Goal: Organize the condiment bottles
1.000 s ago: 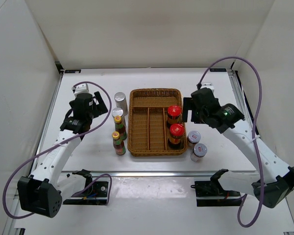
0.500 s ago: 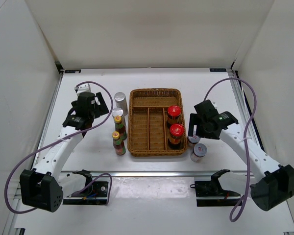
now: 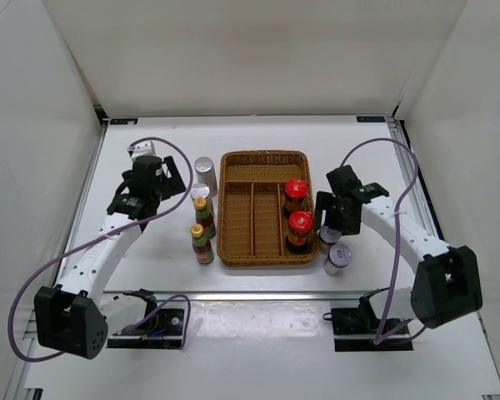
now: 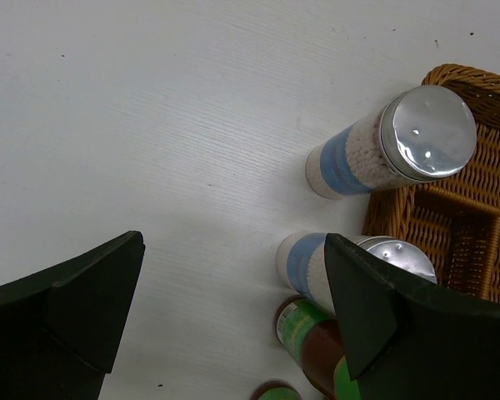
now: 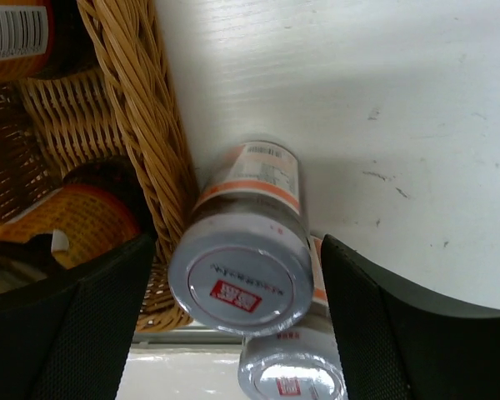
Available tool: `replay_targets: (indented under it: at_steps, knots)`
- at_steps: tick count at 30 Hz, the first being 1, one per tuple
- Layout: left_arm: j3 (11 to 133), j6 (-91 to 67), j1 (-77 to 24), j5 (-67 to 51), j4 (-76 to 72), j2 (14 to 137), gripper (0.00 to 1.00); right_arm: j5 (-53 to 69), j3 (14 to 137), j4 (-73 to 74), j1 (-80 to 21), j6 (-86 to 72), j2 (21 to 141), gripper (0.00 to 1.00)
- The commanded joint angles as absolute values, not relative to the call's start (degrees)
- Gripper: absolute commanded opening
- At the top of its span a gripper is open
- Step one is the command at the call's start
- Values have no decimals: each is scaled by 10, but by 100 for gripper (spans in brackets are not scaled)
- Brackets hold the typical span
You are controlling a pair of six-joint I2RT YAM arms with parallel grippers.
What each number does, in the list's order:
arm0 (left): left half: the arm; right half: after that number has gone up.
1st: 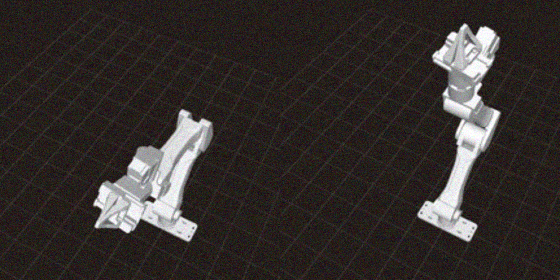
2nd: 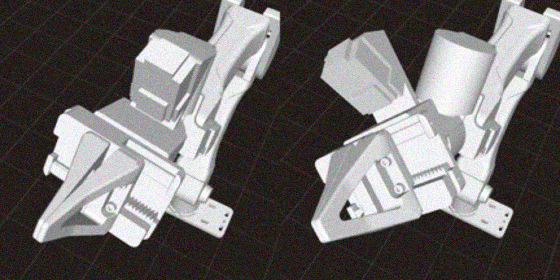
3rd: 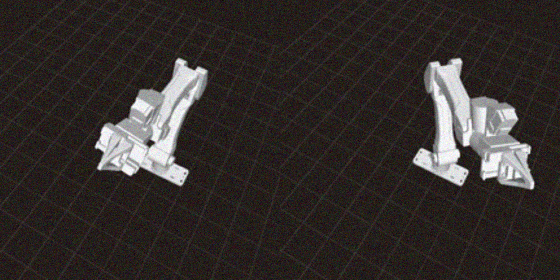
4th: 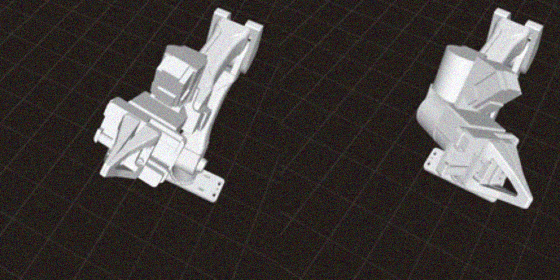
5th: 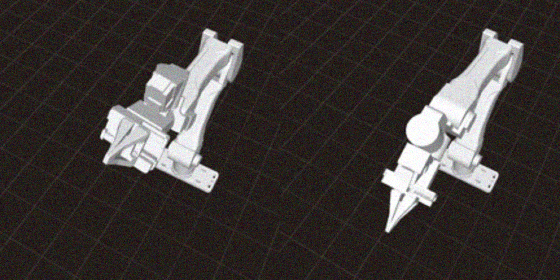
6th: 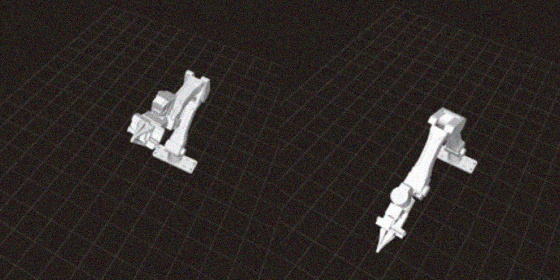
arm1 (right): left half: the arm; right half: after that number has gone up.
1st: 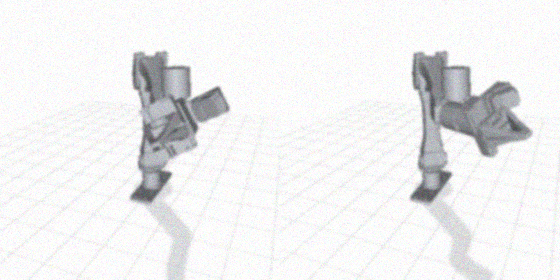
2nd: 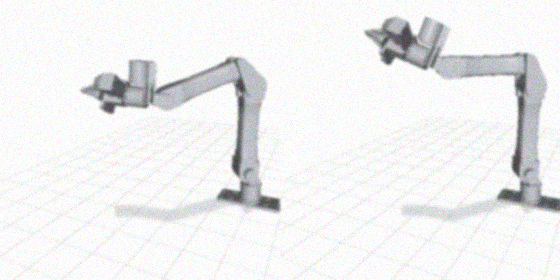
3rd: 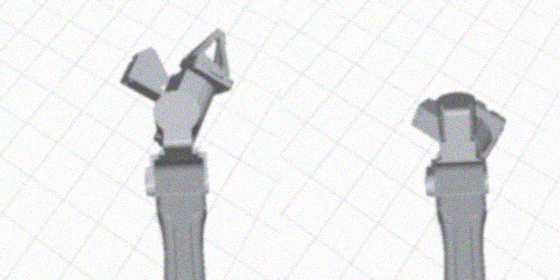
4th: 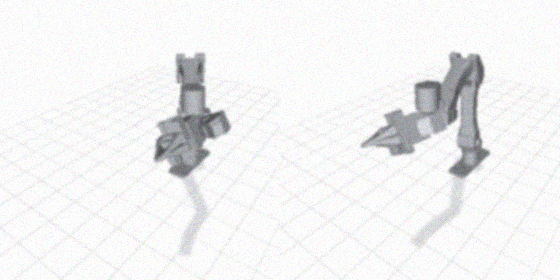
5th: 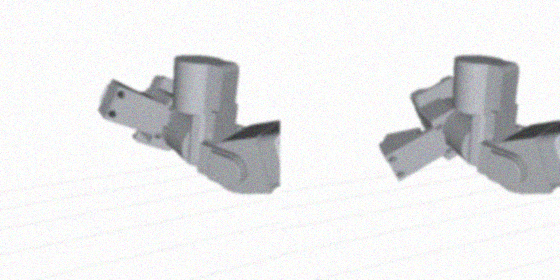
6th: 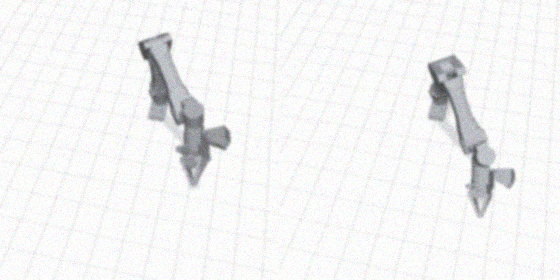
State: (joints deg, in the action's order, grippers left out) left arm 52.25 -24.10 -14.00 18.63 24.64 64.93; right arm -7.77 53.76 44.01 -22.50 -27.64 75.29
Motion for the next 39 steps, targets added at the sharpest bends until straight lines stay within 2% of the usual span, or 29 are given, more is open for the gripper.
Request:
replay_targets:
  at_steps: [1, 2, 3, 6, 10, 12, 13, 15, 16, 19, 23, 28, 34, 39]
  knots:
    - [543, -245, -141, 176, 248, 649, 100, -64, 545, 418, -222, -273, 773, 83]
    - [543, -245, -141, 171, 248, 649, 100, -64, 545, 418, -222, -273, 779, 81]
    - [543, -245, -141, 171, 248, 649, 100, -70, 545, 418, -222, -279, 787, 75]
    - [543, -250, -141, 171, 248, 643, 100, -76, 545, 418, -222, -284, 793, 65]
    - [543, -250, -141, 171, 248, 643, 100, -87, 545, 430, -222, -290, 798, 63]
    - [543, -250, -141, 171, 248, 643, 100, -104, 555, 443, -222, -290, 798, 57]
    - [543, -250, -141, 171, 248, 643, 100, -113, 555, 448, -222, -290, 793, 48]
    - [543, -250, -141, 171, 248, 643, 100, -153, 584, 468, -222, -284, 786, 39]
    - [543, -250, -141, 165, 248, 643, 100, -166, 597, 475, -222, -284, 779, 30]
    - [543, -250, -141, 165, 248, 643, 100, -192, 660, 488, -222, -267, 772, 14]
    - [543, -250, -141, 160, 248, 643, 100, -215, 766, 501, -211, -244, 803, 2]
    - [543, -250, -141, 160, 248, 643, 100, -187, 909, 506, -199, -221, 900, 1]
    - [543, -250, -141, 160, 248, 638, 100, -94, 1107, 506, -193, -208, 1029, 1]
    - [543, -250, -141, 155, 248, 638, 100, -19, 1212, 506, -199, -198, 1138, 1]
